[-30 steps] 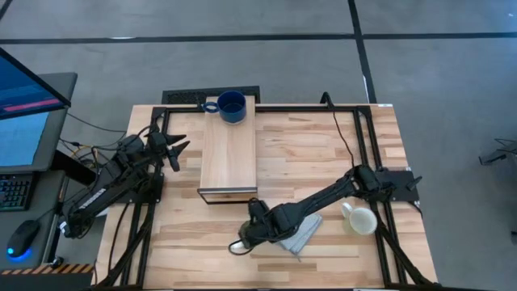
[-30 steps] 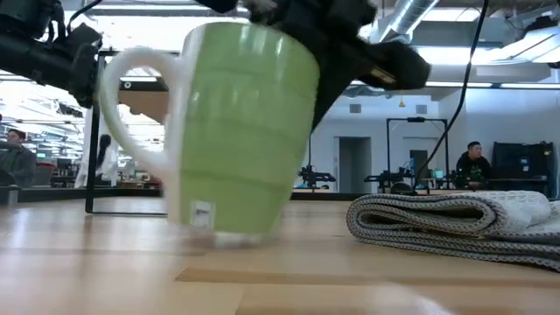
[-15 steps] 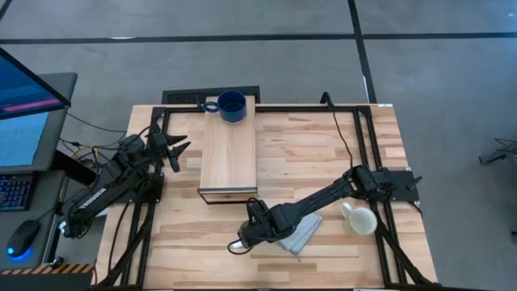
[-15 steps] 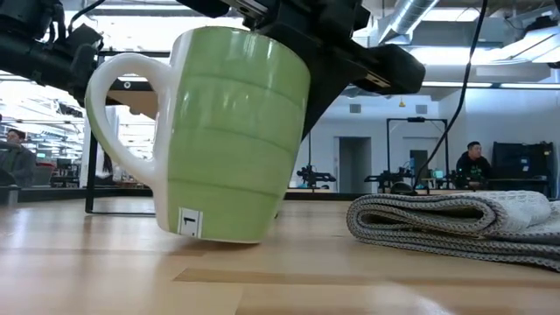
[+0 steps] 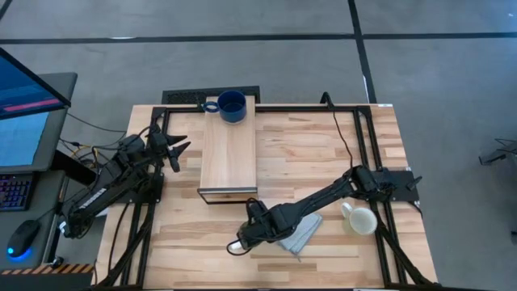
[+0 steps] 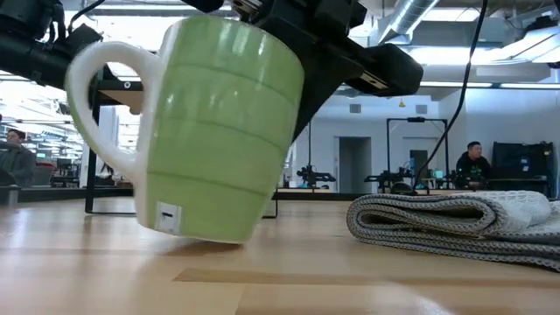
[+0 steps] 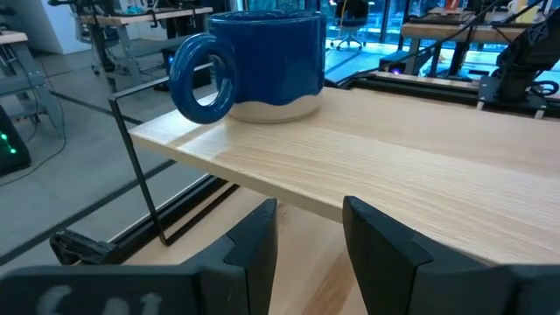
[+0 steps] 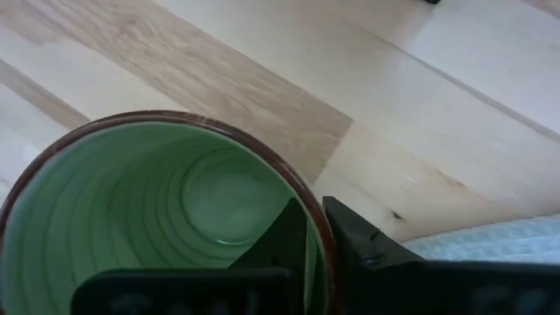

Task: Stack small to large cups/mugs on shelf
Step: Put the white green mug on the shelf

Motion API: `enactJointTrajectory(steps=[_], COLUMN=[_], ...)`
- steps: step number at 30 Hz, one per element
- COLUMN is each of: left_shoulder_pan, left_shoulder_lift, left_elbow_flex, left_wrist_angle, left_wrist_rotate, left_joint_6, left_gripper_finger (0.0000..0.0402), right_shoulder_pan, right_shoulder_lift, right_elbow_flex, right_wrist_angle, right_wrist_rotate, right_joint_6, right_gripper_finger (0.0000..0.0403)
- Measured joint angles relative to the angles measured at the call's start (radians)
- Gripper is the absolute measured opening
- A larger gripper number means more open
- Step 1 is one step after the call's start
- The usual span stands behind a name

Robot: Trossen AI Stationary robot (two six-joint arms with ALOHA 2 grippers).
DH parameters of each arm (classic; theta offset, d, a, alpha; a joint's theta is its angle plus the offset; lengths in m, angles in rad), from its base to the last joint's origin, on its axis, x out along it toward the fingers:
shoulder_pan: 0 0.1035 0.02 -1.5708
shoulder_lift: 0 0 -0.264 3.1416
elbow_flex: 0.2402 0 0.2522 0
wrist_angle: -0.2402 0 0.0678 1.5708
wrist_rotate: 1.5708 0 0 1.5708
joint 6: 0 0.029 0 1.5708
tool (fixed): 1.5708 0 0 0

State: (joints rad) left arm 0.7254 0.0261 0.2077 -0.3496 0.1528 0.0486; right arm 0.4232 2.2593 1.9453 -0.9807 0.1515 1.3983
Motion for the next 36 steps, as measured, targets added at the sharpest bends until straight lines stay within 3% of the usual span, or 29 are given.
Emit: enactJointTrajectory(steps=[8, 31, 36], left_shoulder_pan=[0.000, 0.000, 0.000], left_shoulder_lift=[0.000, 0.000, 0.000], left_elbow_flex=[0.000, 0.000, 0.000], left_wrist_angle=[0.000, 0.000, 0.000], left_wrist_rotate=[0.000, 0.001, 0.001], left_joint_6=[0.000, 0.000, 0.000], left_gripper_finger=[0.0123, 0.0123, 0.0123], right_shoulder_pan=[0.000, 0.000, 0.000], right_shoulder_lift=[0.000, 0.000, 0.000], right_elbow_flex=[0.000, 0.000, 0.000], right_wrist_angle=[0.021, 0.048, 0.051], right_wrist_rotate=[0.000, 0.003, 0.007], right_joint_6=[0.000, -0.002, -0.003], right_gripper_finger=[0.0062, 0.0064, 0.0087])
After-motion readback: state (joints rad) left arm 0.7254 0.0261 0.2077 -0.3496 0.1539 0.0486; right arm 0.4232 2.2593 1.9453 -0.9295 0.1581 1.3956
